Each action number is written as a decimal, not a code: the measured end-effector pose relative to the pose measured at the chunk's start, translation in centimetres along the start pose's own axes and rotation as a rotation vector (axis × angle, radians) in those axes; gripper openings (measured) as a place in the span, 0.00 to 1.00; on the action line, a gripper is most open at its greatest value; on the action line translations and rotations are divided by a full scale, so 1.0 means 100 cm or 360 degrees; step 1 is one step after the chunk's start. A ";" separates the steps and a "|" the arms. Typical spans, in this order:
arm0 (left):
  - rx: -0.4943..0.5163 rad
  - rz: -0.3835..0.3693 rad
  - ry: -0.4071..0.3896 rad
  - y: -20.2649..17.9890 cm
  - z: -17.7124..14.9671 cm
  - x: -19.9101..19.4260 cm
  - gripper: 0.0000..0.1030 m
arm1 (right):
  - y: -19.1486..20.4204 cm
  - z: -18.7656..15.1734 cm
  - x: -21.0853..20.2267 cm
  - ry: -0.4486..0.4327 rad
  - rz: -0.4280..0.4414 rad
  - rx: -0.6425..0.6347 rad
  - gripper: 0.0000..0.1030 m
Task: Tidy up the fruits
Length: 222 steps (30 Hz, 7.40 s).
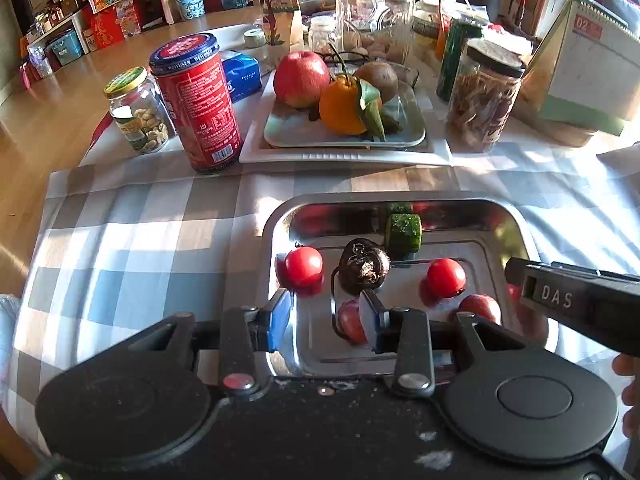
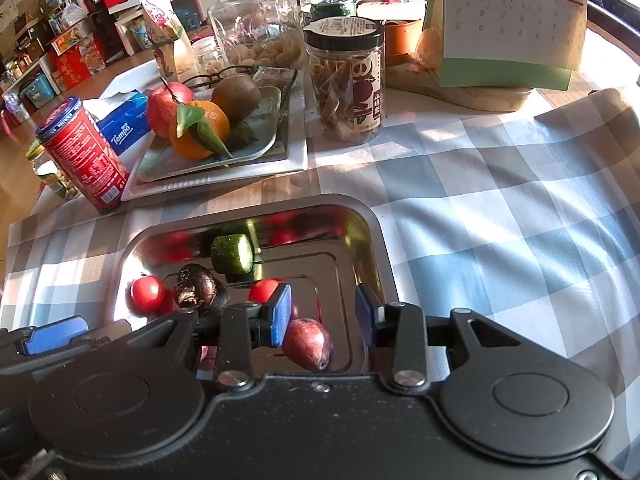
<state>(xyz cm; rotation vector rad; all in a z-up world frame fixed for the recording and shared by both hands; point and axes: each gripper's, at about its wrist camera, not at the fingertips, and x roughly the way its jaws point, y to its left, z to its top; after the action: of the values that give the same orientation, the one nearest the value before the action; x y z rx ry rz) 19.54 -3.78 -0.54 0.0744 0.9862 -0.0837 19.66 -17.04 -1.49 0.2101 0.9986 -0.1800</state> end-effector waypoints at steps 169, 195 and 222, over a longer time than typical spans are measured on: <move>0.0042 -0.0133 0.0018 -0.009 -0.116 -0.011 0.47 | -0.027 -0.125 -0.029 0.0175 0.0014 -0.0395 0.44; -0.0080 -0.0118 0.0023 -0.004 -0.110 0.006 0.38 | -0.021 -0.126 -0.032 0.0152 -0.0002 -0.0402 0.44; -0.0075 -0.0115 -0.0042 -0.009 -0.103 -0.013 0.38 | -0.026 -0.107 -0.040 0.0082 0.0072 -0.0192 0.44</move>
<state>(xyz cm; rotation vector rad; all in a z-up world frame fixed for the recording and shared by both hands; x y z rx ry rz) 10.18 -3.56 -5.19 -0.0055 0.9640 -0.1276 8.18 -16.63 -3.96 0.1279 1.0515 -0.0729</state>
